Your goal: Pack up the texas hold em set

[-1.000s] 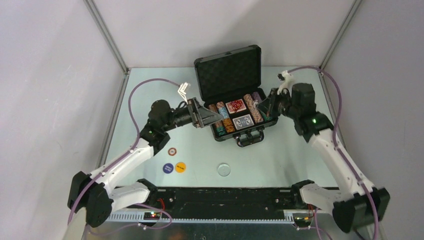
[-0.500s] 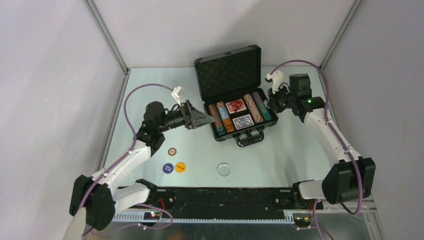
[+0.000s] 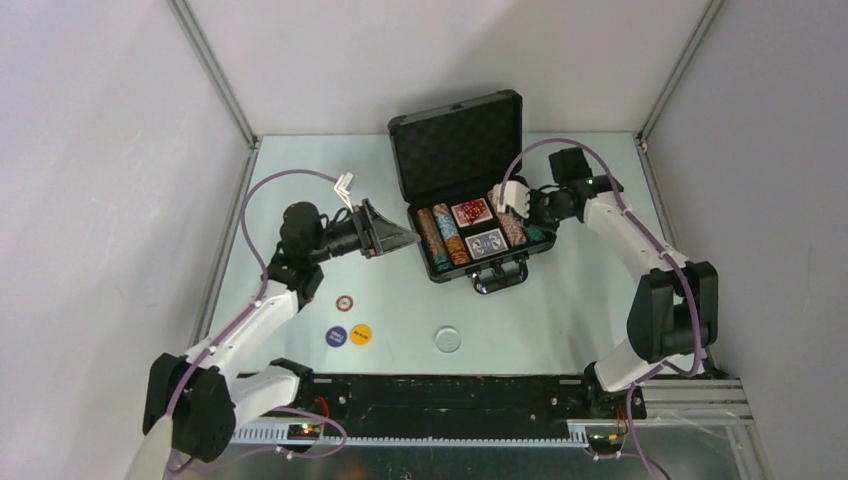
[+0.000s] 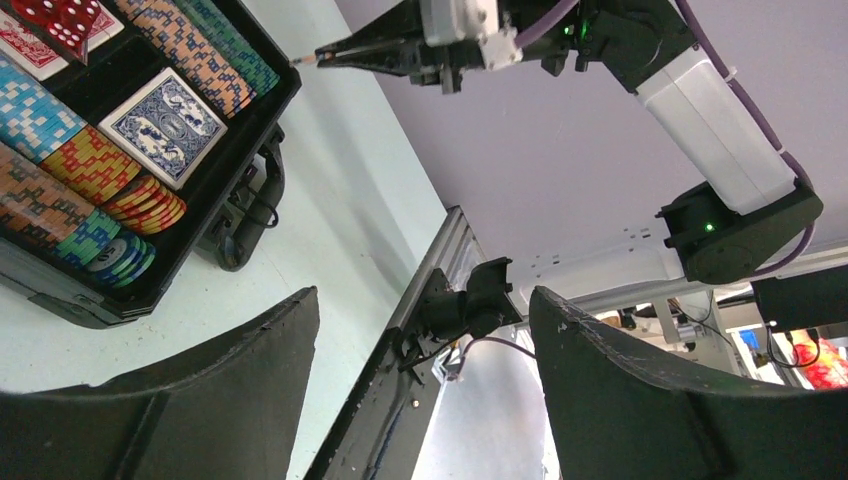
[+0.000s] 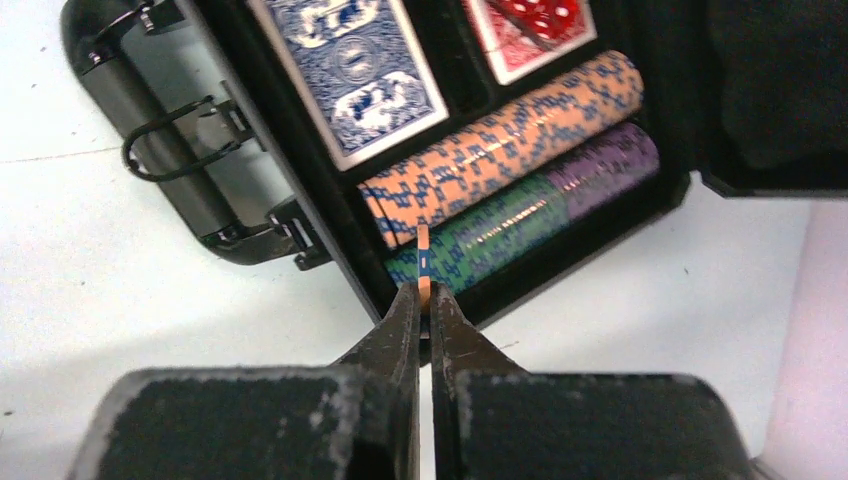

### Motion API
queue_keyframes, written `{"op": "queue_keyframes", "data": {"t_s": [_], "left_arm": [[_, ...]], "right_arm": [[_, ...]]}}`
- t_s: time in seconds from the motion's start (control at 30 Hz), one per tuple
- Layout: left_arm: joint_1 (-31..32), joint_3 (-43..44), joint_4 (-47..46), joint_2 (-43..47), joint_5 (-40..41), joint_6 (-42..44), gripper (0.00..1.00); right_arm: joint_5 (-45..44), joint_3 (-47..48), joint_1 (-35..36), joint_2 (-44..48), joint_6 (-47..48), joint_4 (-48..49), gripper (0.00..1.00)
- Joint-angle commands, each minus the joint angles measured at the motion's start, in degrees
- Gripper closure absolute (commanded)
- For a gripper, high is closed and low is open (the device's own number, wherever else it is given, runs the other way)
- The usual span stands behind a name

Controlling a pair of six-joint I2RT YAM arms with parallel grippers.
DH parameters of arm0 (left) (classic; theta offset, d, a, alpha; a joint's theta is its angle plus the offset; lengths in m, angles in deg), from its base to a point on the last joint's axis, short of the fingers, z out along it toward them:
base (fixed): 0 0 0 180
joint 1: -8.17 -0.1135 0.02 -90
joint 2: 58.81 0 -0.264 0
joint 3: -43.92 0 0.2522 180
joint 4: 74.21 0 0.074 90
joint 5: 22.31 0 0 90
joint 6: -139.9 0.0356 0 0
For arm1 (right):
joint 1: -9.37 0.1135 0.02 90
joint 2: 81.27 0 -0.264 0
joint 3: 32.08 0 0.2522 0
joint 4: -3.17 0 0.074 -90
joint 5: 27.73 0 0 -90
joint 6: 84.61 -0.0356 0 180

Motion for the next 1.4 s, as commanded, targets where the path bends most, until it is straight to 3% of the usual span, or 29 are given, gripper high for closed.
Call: {"op": "queue_keyframes", "data": {"t_s": [0.0,1.37], "left_arm": [[-0.76,-0.41,-0.87,0.99,-1.83,0.17,0.19],[-2.51,-0.84,-0.77,0.37,-2.10,-0.69,0.19]], "right_arm": [[-3.89,-1.17,3.12,0.42,8.06,-2.63,1.00],[-14.30,-3.88,6.51,-9.54,8.95,4.15,1.00]]}}
